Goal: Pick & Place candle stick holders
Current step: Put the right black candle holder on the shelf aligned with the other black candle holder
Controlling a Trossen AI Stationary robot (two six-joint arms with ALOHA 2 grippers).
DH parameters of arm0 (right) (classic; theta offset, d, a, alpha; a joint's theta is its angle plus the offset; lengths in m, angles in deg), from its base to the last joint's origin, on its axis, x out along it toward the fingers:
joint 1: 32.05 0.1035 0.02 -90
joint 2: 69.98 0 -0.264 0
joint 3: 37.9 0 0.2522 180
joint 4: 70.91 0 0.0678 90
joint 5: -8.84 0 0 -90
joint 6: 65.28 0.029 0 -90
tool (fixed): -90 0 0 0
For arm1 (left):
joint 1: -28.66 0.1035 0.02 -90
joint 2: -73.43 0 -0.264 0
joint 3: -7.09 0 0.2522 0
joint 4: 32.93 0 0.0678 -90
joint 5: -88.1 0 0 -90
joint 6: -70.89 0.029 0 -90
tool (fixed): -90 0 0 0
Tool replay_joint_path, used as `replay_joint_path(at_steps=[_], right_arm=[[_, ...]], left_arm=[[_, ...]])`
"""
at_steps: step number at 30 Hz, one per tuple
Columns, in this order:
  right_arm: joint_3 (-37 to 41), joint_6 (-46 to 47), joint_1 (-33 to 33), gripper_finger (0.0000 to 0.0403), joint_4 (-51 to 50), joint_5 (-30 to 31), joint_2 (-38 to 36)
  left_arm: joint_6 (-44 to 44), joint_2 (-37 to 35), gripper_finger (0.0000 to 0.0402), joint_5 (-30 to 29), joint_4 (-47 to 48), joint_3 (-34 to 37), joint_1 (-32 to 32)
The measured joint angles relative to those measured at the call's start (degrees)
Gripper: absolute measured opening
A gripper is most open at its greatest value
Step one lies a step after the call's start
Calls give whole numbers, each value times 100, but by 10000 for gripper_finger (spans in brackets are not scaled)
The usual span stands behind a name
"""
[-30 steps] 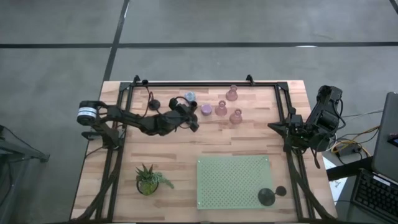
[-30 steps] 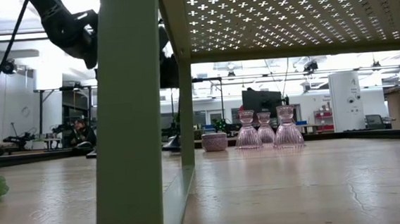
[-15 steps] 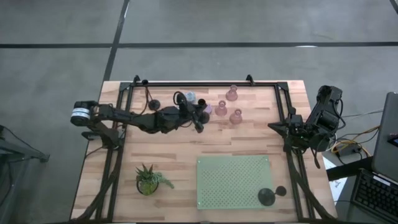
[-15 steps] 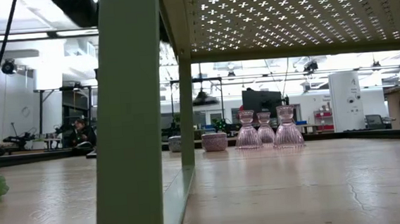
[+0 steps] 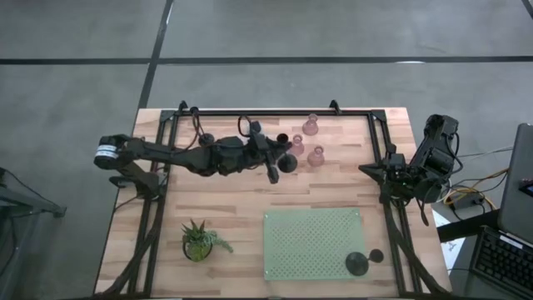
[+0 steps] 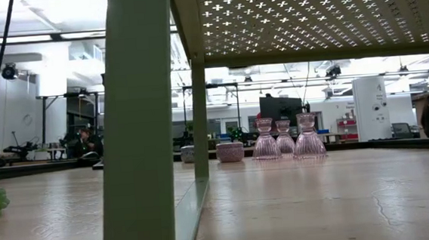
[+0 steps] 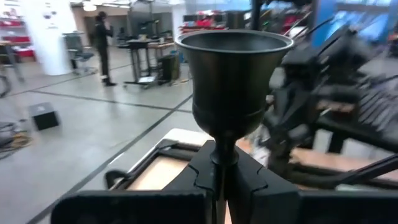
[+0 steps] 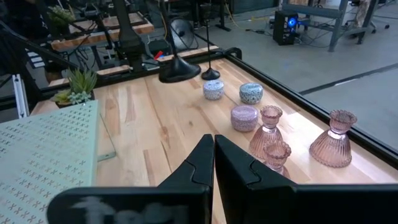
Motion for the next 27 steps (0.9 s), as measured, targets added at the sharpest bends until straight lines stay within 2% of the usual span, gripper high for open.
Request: replay_joint_path(at_steps=[8, 13, 16, 27], right_arm=[[0, 0, -2, 8, 0, 2, 0], [0, 0, -2, 8, 0, 2, 0], [0, -1, -2, 8, -2, 9, 0], [0, -2, -2, 8, -2, 15, 0]], left_arm=[[-421, 335, 17, 331, 53, -363, -262], [-569, 533, 14, 898, 38, -710, -382], [-658, 738, 21, 931, 104, -955, -483], [-549, 1907, 21, 1237, 670, -2344, -773]])
